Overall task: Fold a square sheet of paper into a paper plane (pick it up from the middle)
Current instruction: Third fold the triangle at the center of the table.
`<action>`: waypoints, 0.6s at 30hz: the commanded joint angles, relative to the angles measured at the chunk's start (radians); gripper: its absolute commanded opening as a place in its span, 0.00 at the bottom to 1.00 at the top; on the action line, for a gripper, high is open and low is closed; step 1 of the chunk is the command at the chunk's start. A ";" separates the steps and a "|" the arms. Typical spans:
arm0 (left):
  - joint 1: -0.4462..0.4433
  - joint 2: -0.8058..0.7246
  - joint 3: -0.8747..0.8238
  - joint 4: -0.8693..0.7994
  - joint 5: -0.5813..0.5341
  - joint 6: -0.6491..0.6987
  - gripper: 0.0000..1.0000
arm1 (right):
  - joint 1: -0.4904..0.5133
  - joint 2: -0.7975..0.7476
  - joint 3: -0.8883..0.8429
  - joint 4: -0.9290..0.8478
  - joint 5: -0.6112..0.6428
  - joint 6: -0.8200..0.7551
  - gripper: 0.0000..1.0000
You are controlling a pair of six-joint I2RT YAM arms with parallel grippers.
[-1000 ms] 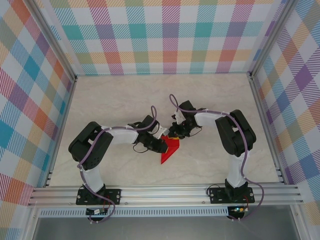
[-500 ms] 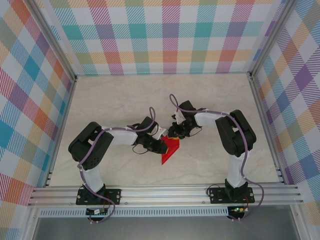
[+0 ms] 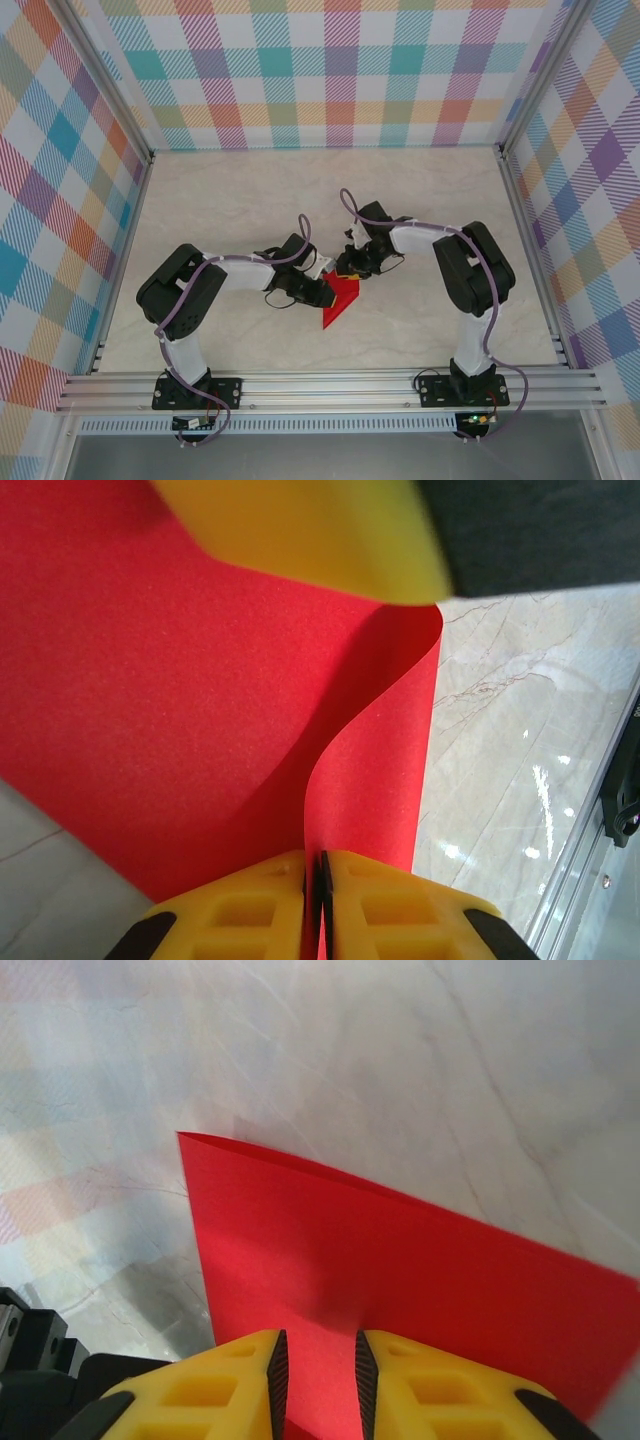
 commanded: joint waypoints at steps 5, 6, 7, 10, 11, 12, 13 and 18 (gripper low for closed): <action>0.011 0.021 -0.033 -0.019 -0.033 0.021 0.13 | -0.039 -0.265 -0.117 0.006 0.054 0.127 0.31; 0.012 0.020 -0.033 -0.019 -0.032 0.023 0.13 | -0.040 -0.308 -0.154 0.034 0.044 0.149 0.29; 0.012 0.022 -0.034 -0.018 -0.032 0.024 0.13 | -0.040 -0.336 -0.192 0.062 0.026 0.178 0.27; 0.011 0.029 -0.031 -0.022 -0.026 0.032 0.13 | -0.026 -0.448 -0.352 0.196 -0.026 0.287 0.20; 0.012 0.032 -0.031 -0.023 -0.023 0.032 0.13 | -0.015 -0.487 -0.410 0.243 -0.034 0.330 0.17; 0.013 0.032 -0.032 -0.021 -0.020 0.033 0.13 | 0.003 -0.523 -0.466 0.299 -0.037 0.374 0.16; 0.013 0.033 -0.030 -0.023 -0.016 0.035 0.13 | 0.024 -0.547 -0.510 0.340 -0.034 0.409 0.16; 0.011 0.034 -0.030 -0.022 -0.014 0.037 0.13 | 0.181 -0.606 -0.621 0.444 0.055 0.546 0.12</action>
